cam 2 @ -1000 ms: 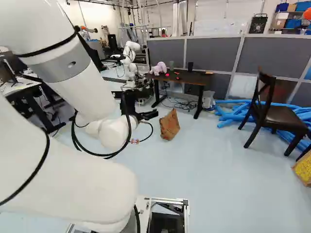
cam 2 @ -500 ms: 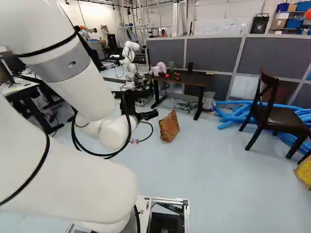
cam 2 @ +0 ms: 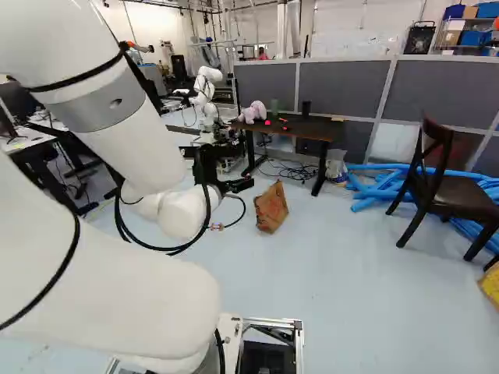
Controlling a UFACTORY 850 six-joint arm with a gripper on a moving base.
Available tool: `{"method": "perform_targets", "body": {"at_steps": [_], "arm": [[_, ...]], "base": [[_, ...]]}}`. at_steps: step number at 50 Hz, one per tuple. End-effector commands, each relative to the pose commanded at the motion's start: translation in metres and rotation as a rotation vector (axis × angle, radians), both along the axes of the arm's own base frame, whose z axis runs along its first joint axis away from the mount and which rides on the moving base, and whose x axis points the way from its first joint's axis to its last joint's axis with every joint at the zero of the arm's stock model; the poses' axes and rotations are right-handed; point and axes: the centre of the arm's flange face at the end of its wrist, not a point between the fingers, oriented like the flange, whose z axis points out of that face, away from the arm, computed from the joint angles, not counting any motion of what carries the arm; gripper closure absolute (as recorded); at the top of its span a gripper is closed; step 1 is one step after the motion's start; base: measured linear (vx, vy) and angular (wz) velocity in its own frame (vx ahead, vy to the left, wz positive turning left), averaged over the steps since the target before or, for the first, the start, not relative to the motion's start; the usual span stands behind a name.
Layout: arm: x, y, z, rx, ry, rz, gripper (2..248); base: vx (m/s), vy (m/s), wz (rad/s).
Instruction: Pick up the bag on the ground and place it on the table
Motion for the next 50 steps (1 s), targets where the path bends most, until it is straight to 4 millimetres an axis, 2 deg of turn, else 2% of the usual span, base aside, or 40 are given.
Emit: {"method": "perform_targets", "body": {"at_steps": [50], "arm": [[0.0, 0.0, 0.0, 0.0, 0.0, 0.0, 3]], "base": [[0.165, 0.002, -0.022]]}}
